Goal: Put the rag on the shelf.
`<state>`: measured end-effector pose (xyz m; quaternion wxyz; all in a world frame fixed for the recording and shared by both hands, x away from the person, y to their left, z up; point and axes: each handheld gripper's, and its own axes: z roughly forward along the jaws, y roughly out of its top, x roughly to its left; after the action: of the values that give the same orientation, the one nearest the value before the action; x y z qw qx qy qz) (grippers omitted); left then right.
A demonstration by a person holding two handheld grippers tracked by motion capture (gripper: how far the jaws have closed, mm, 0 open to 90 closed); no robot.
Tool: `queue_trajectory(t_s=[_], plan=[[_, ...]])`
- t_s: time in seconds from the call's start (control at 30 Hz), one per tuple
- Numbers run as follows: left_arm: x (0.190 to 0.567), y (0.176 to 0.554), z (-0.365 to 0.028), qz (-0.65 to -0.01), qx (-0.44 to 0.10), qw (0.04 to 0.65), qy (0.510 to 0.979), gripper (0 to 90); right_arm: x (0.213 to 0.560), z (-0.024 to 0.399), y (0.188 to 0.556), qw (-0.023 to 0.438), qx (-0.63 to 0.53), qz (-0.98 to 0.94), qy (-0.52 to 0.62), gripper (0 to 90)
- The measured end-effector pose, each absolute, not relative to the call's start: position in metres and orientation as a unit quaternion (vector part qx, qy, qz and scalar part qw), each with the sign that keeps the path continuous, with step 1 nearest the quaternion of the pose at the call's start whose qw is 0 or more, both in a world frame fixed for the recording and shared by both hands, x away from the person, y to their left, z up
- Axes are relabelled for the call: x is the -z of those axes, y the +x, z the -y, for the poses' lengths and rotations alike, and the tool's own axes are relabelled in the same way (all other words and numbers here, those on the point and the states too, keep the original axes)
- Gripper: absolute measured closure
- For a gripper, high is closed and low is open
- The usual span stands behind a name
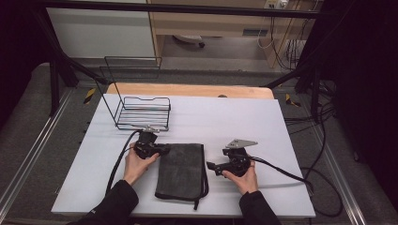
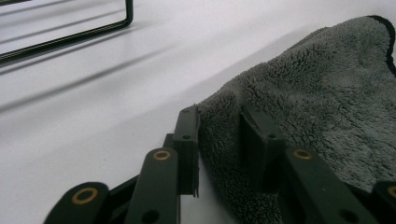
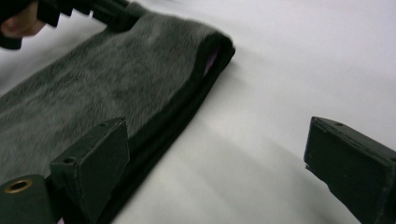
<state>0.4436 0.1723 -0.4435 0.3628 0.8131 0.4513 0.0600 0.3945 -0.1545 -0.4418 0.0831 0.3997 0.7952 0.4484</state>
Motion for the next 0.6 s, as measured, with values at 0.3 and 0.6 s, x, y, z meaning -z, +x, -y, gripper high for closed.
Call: queue_trajectory(t_s=[0.3,0.6], plan=[[0.446,0.441,-0.172,-0.442,-0.069,0.368,0.815,70.7,0.435,0.123,0.423,0.094,-0.447,-0.789,0.412,19.0],[0.447,0.441,-0.173,-0.439,-0.068,0.371,0.816,70.8,0.452,0.106,0.446,0.088,-0.414,-0.797,0.43,47.0]])
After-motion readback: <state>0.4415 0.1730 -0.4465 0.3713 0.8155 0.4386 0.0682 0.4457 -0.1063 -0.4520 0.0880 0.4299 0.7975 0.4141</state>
